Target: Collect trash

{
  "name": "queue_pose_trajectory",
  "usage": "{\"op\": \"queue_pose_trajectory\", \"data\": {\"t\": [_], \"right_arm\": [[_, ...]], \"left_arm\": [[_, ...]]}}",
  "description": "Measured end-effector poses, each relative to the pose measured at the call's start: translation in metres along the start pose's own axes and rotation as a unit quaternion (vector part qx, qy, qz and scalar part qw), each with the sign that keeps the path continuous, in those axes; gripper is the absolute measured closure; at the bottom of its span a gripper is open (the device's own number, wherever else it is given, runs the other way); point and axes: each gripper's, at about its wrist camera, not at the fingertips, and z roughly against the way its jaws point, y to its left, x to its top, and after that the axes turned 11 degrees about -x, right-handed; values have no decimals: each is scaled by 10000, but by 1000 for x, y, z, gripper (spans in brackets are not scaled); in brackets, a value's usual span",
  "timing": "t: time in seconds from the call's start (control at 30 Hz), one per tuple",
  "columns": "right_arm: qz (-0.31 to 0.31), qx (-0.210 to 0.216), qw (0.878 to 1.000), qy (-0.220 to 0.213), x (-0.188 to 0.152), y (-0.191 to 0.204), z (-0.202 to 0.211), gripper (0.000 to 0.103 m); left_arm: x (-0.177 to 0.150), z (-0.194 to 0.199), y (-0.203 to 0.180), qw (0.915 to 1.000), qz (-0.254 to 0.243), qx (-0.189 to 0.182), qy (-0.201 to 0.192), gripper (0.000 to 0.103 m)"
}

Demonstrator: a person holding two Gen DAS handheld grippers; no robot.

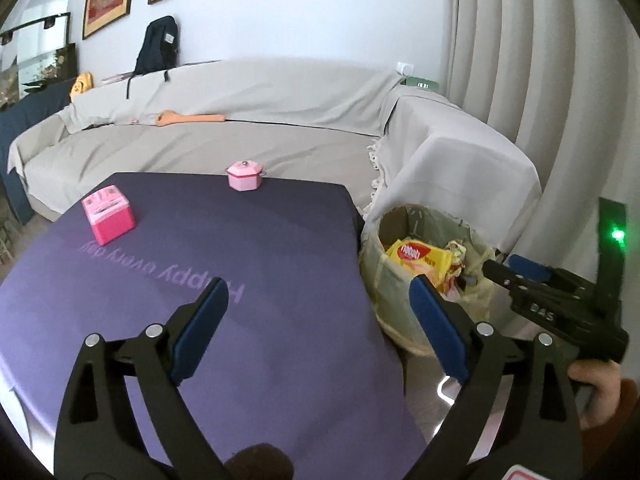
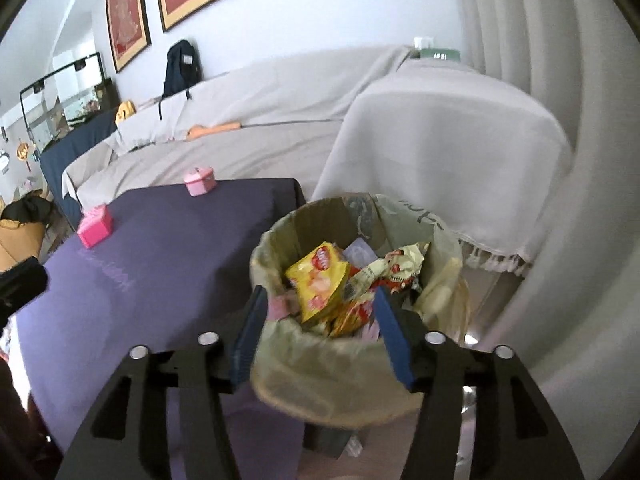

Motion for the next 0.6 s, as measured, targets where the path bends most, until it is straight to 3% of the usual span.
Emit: {"op": "queue_pose_trajectory", "data": {"t": [0.2, 0.5, 0.6], "right_arm": [[-22, 3, 10000, -29, -35, 9, 48, 45], [-7, -94, 9995, -297, -65, 7, 97, 45], [-13, -56, 9992, -399, -71, 5, 110, 45]], "left_arm": [[-22, 26, -14, 9998, -80, 171, 92, 16], [-37, 62, -42, 9981, -497, 329, -179, 16], [-42, 72, -53, 9960, -648, 562, -264, 16]]}}
